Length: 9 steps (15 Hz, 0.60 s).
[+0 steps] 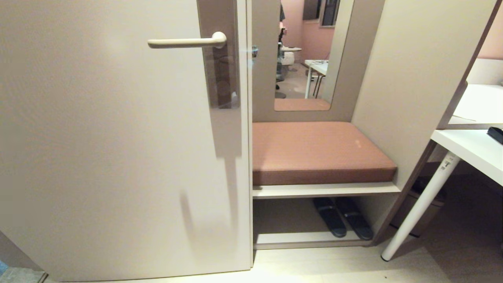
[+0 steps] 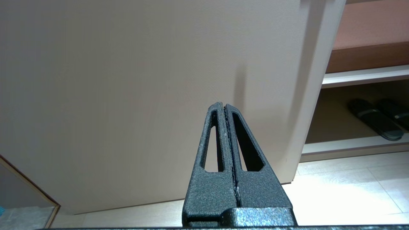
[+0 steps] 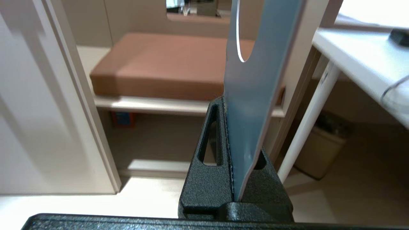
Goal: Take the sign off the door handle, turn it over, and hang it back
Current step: Hand it to the other hand
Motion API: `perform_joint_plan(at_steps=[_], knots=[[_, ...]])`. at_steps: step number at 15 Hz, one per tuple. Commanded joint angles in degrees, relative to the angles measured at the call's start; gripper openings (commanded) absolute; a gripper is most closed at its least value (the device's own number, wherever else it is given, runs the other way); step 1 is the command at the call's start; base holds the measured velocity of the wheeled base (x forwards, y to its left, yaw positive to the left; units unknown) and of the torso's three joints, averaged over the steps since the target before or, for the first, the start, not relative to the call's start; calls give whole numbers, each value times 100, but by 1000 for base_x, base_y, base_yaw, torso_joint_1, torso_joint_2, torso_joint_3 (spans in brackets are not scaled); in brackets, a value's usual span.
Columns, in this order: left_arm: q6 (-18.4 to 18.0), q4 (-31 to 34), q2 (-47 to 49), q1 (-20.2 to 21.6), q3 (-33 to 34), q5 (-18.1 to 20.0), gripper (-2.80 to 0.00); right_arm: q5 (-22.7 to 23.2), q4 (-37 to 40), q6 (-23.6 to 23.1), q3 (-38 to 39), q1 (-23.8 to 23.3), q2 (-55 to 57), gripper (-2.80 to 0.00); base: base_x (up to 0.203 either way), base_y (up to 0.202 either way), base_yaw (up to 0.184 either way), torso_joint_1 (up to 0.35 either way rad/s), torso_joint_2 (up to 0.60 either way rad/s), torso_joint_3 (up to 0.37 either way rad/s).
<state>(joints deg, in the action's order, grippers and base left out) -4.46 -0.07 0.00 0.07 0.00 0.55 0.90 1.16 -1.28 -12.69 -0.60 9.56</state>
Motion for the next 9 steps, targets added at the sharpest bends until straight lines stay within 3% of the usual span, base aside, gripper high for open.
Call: perform_joint_plan(at_steps=[1, 9], knots=[[-11, -1, 9, 1, 0, 7, -280, -5, -13, -3, -408, -1, 631, -280, 0, 0, 0, 0, 0, 0], [-8, -1, 7, 1, 0, 7, -280, 37, -77, -45, -1928, -1, 2477, -280, 0, 0, 0, 0, 0, 0]])
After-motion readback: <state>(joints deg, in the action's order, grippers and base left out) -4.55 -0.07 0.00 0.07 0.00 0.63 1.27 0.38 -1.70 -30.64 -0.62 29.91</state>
